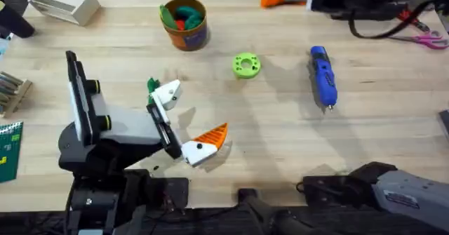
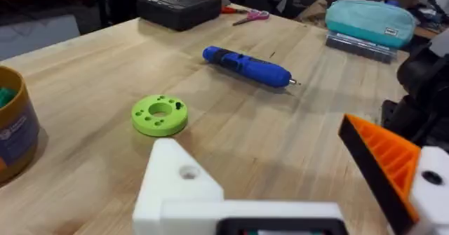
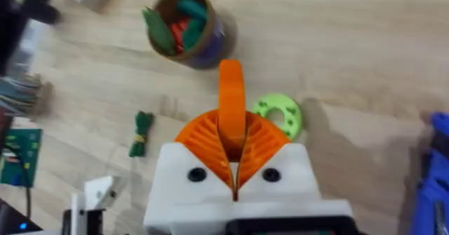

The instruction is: Pick up the gripper from the table and insert it into the empty holder that is missing its gripper. Then pick up a screw, insert it into the mounting hole, and use the screwdriver to tighten it. Finally, clean up the table by picking up the vegetable and placing it into the bucket.

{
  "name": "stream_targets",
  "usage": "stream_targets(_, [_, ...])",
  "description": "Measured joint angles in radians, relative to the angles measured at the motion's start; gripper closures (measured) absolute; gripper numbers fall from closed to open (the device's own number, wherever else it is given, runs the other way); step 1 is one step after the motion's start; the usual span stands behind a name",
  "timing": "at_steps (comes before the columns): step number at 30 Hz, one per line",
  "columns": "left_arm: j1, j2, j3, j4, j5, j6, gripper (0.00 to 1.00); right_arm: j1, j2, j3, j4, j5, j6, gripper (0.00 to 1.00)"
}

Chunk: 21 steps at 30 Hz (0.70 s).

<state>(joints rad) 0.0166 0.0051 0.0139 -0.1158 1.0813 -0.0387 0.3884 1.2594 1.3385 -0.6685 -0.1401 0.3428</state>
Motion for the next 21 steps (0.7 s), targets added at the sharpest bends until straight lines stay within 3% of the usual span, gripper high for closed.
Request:
stream_targets(5, [0.000,0.000,0.000,0.000,0.000,0.000,0.015,-0.022,-0.006,-0.055,0.133,-0.104,-0.003,0.983])
stream_targets(6, [0.000,0.000,0.000,0.000,0.000,0.000,0.015,-0.048,-0.005,-0.107,0.185,-0.198,-0.001,0.983])
stream_targets(13, [0.000,0.000,0.000,0.000,0.000,0.000,0.015,-0.132,-0.005,-0.222,0.379,-0.468,0.062,0.983])
stream_targets(21, [0.000,0.000,0.000,0.000,0.000,0.000,0.015,-0.167,-0.005,-0.433,0.786,-0.740,0.285,0.983])
